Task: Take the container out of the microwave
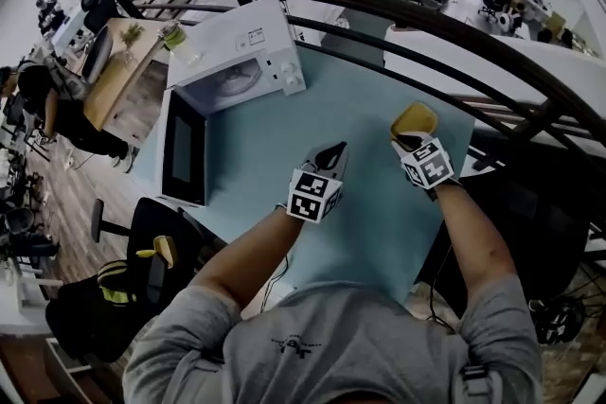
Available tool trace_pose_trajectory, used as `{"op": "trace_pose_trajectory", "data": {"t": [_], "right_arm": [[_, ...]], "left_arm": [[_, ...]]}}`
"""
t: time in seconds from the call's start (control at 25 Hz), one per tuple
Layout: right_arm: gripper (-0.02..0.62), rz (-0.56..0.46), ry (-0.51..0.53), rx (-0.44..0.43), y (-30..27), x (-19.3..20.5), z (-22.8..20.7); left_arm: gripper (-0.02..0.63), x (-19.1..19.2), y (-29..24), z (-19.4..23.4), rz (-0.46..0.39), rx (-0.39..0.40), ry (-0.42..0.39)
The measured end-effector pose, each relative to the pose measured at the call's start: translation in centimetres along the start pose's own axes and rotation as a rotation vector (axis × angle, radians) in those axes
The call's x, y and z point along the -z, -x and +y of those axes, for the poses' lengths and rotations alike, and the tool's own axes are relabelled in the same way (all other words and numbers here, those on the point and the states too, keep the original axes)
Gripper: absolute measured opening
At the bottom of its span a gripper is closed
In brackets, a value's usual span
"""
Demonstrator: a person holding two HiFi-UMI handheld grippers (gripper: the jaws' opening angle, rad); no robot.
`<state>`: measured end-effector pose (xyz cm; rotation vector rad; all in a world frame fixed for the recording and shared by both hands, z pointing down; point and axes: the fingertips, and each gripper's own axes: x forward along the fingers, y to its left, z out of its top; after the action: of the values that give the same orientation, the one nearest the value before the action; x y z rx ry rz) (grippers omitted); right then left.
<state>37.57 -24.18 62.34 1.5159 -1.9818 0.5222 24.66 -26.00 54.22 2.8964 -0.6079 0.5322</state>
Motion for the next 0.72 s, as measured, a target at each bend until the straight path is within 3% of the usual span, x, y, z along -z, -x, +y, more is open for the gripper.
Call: {"op": "trace_pose_trajectory", "data": {"t": [0.72], "right_arm": [[0.018, -0.156, 0.043, -0.150, 6.6, -4.4, 9.3]], "left_arm": [[0.006, -1.3, 13.7, -2.3, -0.072, -0.271, 0.067]]}}
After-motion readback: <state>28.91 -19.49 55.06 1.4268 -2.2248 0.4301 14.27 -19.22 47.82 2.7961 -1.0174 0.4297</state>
